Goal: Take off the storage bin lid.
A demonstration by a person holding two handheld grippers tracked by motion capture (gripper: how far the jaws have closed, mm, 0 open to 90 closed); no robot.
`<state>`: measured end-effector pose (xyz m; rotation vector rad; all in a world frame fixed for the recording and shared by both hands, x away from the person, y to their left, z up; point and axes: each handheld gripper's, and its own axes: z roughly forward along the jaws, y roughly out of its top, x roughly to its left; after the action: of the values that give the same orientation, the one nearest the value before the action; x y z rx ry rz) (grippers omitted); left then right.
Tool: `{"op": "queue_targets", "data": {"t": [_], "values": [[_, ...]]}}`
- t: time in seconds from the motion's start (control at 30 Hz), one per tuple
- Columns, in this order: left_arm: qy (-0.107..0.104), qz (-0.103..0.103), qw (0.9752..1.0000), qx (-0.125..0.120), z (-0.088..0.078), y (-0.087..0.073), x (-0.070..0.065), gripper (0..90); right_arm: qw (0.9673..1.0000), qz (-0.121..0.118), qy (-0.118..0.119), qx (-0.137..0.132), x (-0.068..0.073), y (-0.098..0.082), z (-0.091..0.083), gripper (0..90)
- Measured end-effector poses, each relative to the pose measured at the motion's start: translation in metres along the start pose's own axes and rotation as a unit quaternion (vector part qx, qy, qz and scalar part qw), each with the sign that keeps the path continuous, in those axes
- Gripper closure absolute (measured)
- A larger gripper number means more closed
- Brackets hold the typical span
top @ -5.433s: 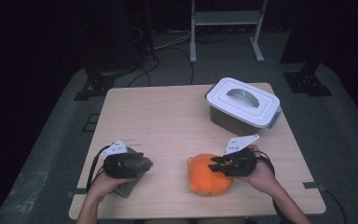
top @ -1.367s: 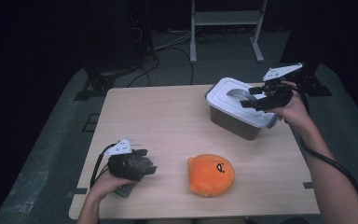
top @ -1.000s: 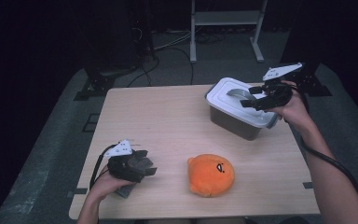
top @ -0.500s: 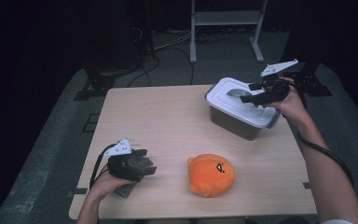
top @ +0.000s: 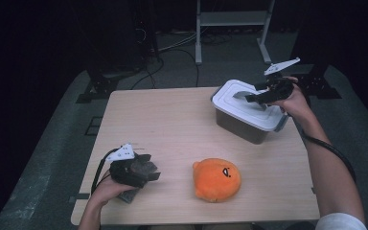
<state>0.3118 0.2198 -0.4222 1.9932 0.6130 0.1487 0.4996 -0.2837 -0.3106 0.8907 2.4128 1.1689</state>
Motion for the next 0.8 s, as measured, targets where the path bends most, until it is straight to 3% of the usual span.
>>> {"op": "queue_targets", "data": {"t": [0.27, 0.43, 0.8], "values": [[0.003, -0.001, 1.0000, 0.002, -0.002, -0.003, 0.001, 16.1, 1.0000, 0.007, -0.003, 0.004, -0.005, -0.002, 0.009, 30.5], [0.006, -0.001, 1.0000, 0.000, -0.004, -0.003, 0.001, 16.1, 0.9999, 0.006, -0.009, 0.002, -0.007, -0.004, 0.013, 38.5], [0.006, -0.001, 1.0000, 0.003, -0.006, -0.003, -0.001, 16.2, 0.9999, 0.013, 0.000, 0.009, -0.009, -0.009, 0.022, 54.2]]}}
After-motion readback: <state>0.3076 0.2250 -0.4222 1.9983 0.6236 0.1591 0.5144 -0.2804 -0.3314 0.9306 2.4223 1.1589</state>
